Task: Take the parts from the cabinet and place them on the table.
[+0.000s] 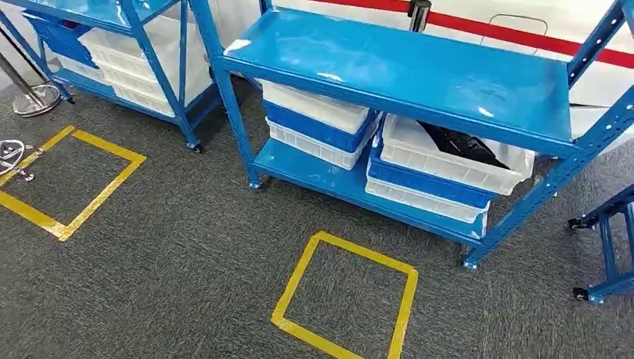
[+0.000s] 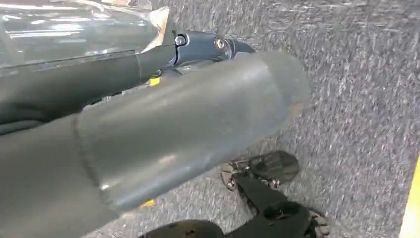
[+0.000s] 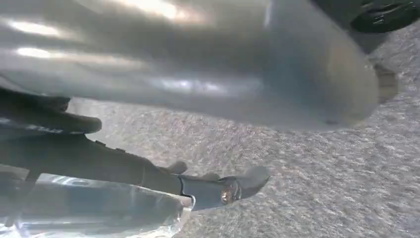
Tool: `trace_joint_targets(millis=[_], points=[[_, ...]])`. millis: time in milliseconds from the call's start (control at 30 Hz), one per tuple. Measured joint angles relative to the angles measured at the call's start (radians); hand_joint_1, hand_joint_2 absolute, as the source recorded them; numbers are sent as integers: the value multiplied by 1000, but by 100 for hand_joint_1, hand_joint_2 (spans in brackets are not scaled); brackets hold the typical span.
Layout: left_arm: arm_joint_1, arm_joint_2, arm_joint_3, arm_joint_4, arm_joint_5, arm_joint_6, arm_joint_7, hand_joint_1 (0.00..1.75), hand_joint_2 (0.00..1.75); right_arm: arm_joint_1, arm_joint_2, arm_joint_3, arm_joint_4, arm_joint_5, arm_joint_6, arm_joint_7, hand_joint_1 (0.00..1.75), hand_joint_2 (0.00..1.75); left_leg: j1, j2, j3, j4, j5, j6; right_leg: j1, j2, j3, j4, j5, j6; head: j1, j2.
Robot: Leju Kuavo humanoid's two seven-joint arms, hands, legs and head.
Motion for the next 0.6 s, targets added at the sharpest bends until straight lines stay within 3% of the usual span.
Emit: trace_joint_targets(millis=[67,100,167,200,233,267,333,367,400,433,467,500,533,600], points=[[-1,0,0,0,0,0,0,0,0,1,0,0,0,0,0,0,0,0,9,-4,-9,33,-11,-10,-3,3,29,-4,-1,-10,0,0],[-2,-2,0,0,0,0,0,0,0,0,0,0,0,0,0,0,0,0,11,-5,-38,85,-28,-14,-2,4,32,-4,-5,-15,-5,0],[0,-2,-1,0,0,0,0,0,0,-4,0,0,0,1,0,0,0,0,11,-6,-136,241,-94,-22,3,7,38,-4,-13,-27,-3,0],[1,-2,0,0,0,0,0,0,0,-4,0,0,0,1,0,0,0,0,11,-6,-167,283,-112,-23,5,8,41,-4,-17,-30,-4,0],[3,-2,0,0,0,0,-2,0,0,-2,0,0,0,2,0,0,0,0,11,-6,-201,307,-108,-21,7,10,49,-4,-24,-31,-3,0],[4,-2,0,0,0,0,-2,0,0,-2,0,0,0,2,0,-1,0,0,11,-6,-201,280,-79,-17,8,13,57,-4,-30,-29,-4,0],[5,-2,0,0,0,0,-3,0,0,-1,2,0,0,3,0,-1,0,0,8,-7,-147,122,37,-1,11,17,77,-5,-43,-28,-4,0],[4,-1,0,0,0,0,-3,0,0,-2,3,0,0,3,0,-2,0,0,4,-9,-115,36,89,13,11,18,78,-7,-48,-26,-4,0],[4,1,0,0,0,0,-2,0,0,-2,5,0,0,3,0,-2,0,0,-3,-12,-115,45,62,16,13,21,94,-8,-52,-23,-1,0],[2,1,-1,0,0,0,-3,0,0,-5,6,0,0,3,0,-2,0,0,-15,-12,-120,40,3,25,11,23,81,-14,-59,-13,-2,0],[2,1,-1,-1,0,0,-2,0,0,-10,7,0,-1,3,0,-2,0,0,-17,-20,-111,31,18,35,12,23,86,-21,-61,-6,-6,0],[4,3,-1,-1,0,1,-2,0,0,-8,8,0,0,3,0,-2,0,0,-19,-26,-103,14,33,44,20,23,101,7,-42,6,-2,0],[5,3,-1,-1,0,0,-1,0,0,-5,8,-1,0,4,0,-2,0,0,-17,-27,-79,1,50,57,23,23,114,7,-39,18,-3,0],[3,1,-1,-1,-2,0,2,0,0,-8,6,-1,0,5,0,-2,0,0,-12,-19,-48,-12,58,63,24,16,101,50,-84,12,0,0]])
